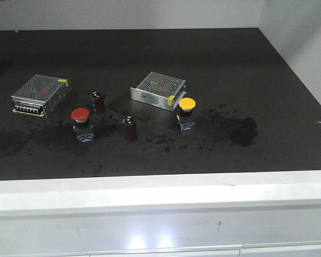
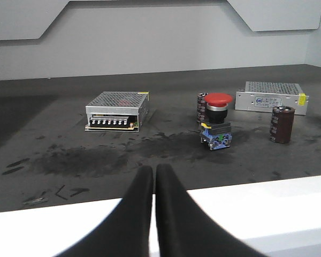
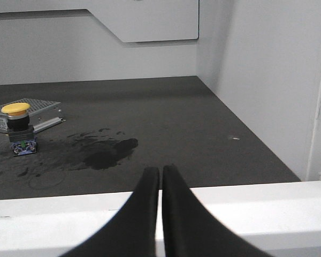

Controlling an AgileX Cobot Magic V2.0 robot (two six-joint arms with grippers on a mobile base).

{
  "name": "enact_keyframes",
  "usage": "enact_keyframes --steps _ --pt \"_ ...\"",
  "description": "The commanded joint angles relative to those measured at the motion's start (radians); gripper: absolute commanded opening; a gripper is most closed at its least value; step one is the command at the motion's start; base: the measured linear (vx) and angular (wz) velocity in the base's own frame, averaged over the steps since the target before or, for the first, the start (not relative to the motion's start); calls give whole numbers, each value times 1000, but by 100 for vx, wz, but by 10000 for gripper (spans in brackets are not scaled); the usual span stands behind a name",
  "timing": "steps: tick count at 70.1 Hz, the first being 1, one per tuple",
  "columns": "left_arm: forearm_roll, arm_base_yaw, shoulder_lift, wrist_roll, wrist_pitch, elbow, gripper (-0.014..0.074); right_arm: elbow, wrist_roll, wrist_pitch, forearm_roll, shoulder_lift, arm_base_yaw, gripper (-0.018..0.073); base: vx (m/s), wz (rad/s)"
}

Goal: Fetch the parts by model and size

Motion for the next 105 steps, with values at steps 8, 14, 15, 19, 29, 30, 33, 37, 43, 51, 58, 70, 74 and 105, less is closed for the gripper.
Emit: enact_keyframes --steps 8,14,15,19,29,30,33,37,43,51,58,70,74,105 --pt "-5 1 -11 -9 -78 -13 -6 6 -8 -75 -10 -6 -5 -10 0 0" --pt "-5 1 -11 -9 -79 -13 -6 6 -8 -75 -10 -6 -5 -10 0 0" --pt "-5 1 -11 -9 -80 -13 -6 6 -8 -75 -10 -6 -5 -10 0 0" --pt "-5 1 -11 -9 -81 -13 -6 6 -8 -75 -10 -6 -5 -10 0 0" --pt "-5 1 -11 -9 -81 -13 -6 6 -8 -75 -10 -6 -5 -10 0 0" --pt "-5 1 -11 -9 -81 -13 -6 6 -8 -75 -10 -6 -5 -10 0 0" --pt "-5 1 -11 -9 -81 -13 -6 6 -8 -75 -10 -6 -5 -10 0 0" --pt "-5 1 -11 -9 -82 -13 -6 6 -8 -75 -10 -6 -5 -10 0 0" --pt "-5 1 -11 -9 -82 -13 -6 6 -8 -75 -10 -6 -5 -10 0 0" --pt "-5 1 -11 -9 -82 -13 -6 6 -8 -75 -10 -6 -5 -10 0 0" --pt "-5 1 -11 -9 -92 -13 -6 6 -9 -84 -10 -6 -5 -10 0 0" --pt "-31 1 -11 -76 -179 -41 -6 0 -7 -147 -17 -6 -5 -10 0 0" --pt "-30 1 -8 -76 -217 -62 -6 -19 -6 -182 -9 -6 -5 -10 0 0" --pt "-30 1 416 -8 -119 -518 -6 -441 -7 -142 -10 383 -4 -10 0 0"
